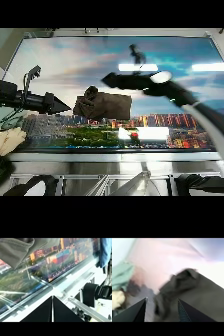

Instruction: Fold the shirts.

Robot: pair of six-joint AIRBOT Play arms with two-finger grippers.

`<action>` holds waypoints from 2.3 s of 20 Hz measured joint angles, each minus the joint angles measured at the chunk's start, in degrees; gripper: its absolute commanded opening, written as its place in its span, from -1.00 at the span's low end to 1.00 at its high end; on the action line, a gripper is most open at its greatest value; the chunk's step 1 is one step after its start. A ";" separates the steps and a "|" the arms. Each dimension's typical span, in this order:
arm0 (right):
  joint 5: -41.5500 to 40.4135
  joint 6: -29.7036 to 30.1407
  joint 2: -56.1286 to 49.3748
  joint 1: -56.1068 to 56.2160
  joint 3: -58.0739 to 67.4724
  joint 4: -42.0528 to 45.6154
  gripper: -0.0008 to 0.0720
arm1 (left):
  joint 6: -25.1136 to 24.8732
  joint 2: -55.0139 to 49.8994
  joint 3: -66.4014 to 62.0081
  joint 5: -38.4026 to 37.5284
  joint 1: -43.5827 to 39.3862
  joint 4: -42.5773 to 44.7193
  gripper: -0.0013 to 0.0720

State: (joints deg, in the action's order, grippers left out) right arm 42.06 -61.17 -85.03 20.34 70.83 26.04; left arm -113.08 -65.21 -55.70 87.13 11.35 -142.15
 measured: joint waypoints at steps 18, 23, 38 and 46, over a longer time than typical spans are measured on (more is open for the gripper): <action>10.14 -4.37 -10.19 -10.49 -16.81 -10.86 0.80 | -0.55 2.56 1.14 -3.67 2.29 -0.37 -0.93; 10.14 -0.17 -14.03 -7.37 -13.79 -18.73 0.40 | -0.55 2.56 1.14 -3.37 2.29 -0.31 -0.93; 13.33 -0.46 0.37 -26.23 -9.86 -11.28 -0.93 | -0.39 2.56 1.16 -2.97 2.29 0.09 -0.93; 20.90 -25.59 29.07 -65.07 -10.73 41.68 -0.93 | -0.70 2.56 1.16 -4.37 2.29 0.13 -0.93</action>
State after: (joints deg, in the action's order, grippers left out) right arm 62.96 -86.76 -55.96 -44.73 60.10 67.72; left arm -113.78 -62.65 -54.54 82.76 13.65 -142.02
